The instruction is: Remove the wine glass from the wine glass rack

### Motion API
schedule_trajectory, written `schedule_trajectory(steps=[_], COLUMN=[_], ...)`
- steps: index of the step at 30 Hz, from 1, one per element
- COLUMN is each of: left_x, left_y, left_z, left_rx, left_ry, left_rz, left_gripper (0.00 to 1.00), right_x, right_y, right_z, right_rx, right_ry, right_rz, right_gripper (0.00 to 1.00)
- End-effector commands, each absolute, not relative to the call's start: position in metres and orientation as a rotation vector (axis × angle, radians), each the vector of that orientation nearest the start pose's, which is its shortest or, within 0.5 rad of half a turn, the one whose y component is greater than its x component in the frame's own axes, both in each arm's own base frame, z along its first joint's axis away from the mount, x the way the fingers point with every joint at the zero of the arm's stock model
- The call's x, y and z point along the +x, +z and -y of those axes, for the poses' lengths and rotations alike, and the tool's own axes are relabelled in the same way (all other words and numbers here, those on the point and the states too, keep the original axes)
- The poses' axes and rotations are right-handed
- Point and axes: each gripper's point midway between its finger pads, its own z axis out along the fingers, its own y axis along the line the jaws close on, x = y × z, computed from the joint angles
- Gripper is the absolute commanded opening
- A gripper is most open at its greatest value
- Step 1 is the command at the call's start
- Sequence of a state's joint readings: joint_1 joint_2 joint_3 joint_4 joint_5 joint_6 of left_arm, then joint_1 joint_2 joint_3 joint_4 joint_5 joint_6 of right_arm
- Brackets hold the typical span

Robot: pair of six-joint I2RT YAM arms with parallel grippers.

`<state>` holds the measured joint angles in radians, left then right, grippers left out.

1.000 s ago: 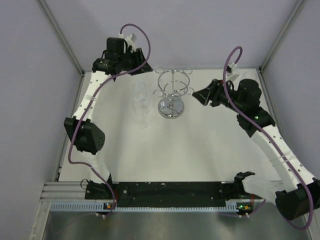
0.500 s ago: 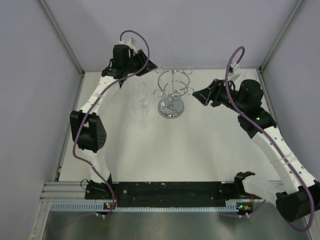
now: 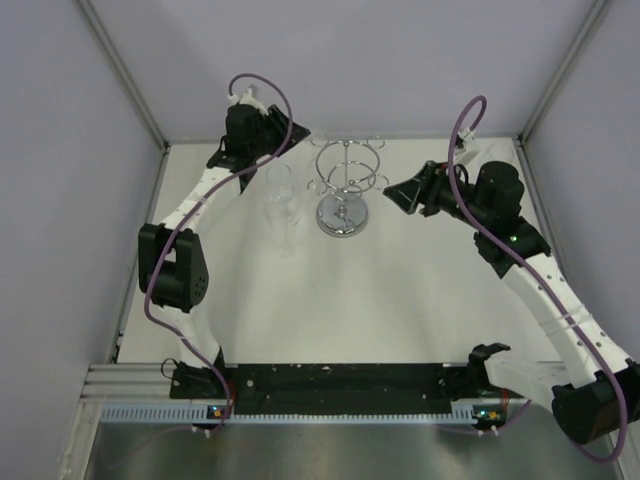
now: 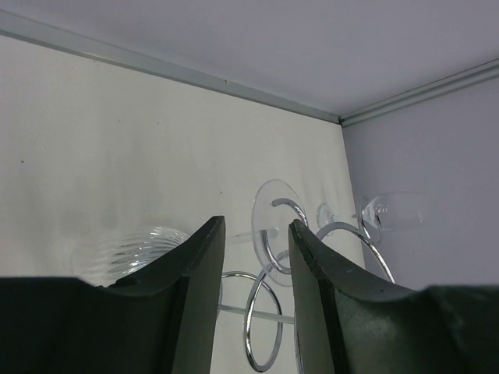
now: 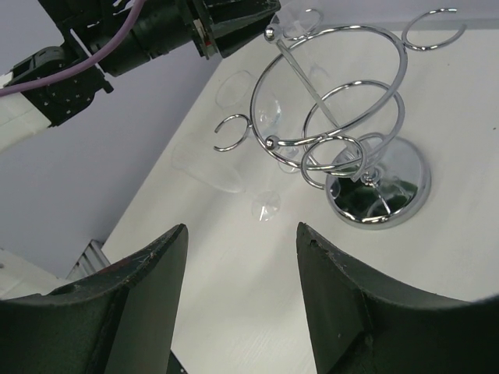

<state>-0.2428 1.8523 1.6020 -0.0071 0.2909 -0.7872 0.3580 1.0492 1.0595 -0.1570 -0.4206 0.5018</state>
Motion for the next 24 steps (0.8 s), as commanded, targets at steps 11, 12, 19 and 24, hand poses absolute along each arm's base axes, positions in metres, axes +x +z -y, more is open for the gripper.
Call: schedule_trajectory(steps=[11,12,19,24], left_x=[0.535,0.534,0.537,0.539], left_y=[0.310,0.309,0.303,0.298], left_z=[0.222,0.223,0.226,0.231], left_rx=[-0.307,-0.308,-0.317,-0.311], left_ry=[-1.099,-1.108,-1.108,-1.112], left_rz=[-1.778,-1.780,-1.789,-1.801], left_gripper=[0.44,0.44,0.43,0.43], right_x=[0.292,0.293,0.292,0.293], right_y=[0.353,0.352,0.353,0.351], right_z=[-0.211,-0.211,-0.211,-0.211], right_rx=[-0.225,-0.224,-0.226,-0.226], right_ry=[1.010,1.013,1.012,1.012], right_rz=[-1.728,-1.732,-1.727,-1.731], right_gripper=[0.58,0.58,0.58,0.58])
